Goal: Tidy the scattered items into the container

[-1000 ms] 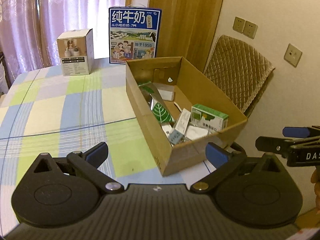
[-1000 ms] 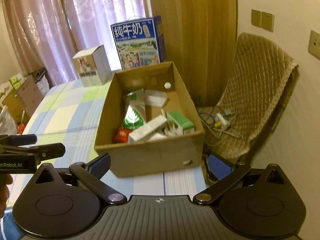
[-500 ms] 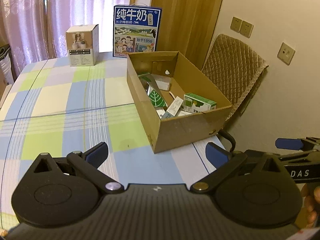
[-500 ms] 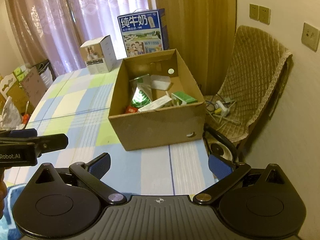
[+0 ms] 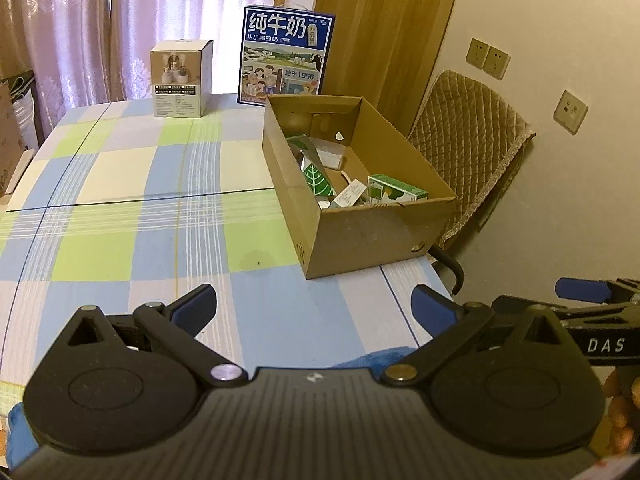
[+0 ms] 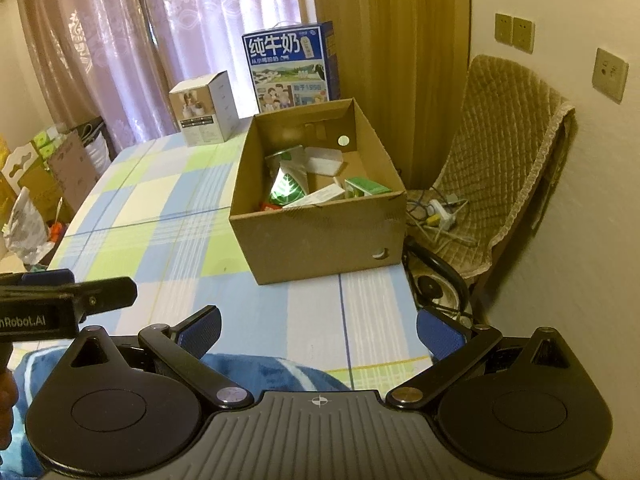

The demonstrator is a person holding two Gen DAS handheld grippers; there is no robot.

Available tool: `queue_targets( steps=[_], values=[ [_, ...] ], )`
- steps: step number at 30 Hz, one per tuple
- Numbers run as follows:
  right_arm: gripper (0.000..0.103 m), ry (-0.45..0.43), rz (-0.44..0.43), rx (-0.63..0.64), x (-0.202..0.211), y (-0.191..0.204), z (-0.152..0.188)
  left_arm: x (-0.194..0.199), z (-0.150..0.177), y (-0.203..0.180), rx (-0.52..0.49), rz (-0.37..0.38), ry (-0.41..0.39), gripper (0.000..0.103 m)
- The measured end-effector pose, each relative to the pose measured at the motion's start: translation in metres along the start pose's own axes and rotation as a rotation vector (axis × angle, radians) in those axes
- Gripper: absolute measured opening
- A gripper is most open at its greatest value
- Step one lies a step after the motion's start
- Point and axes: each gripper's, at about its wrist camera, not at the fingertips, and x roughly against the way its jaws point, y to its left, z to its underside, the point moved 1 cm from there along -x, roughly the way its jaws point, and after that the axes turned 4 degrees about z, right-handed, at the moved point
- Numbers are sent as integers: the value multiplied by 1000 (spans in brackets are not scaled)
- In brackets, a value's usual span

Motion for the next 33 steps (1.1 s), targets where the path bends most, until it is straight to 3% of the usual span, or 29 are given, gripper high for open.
queue_targets(
  steps=[13, 33],
  values=[
    [101, -21, 14, 21, 18, 5, 8, 15, 14, 3, 2, -17, 1, 102],
    [101, -11, 21, 32, 14, 9, 15, 13, 20, 7, -3, -40, 10, 102]
  ],
)
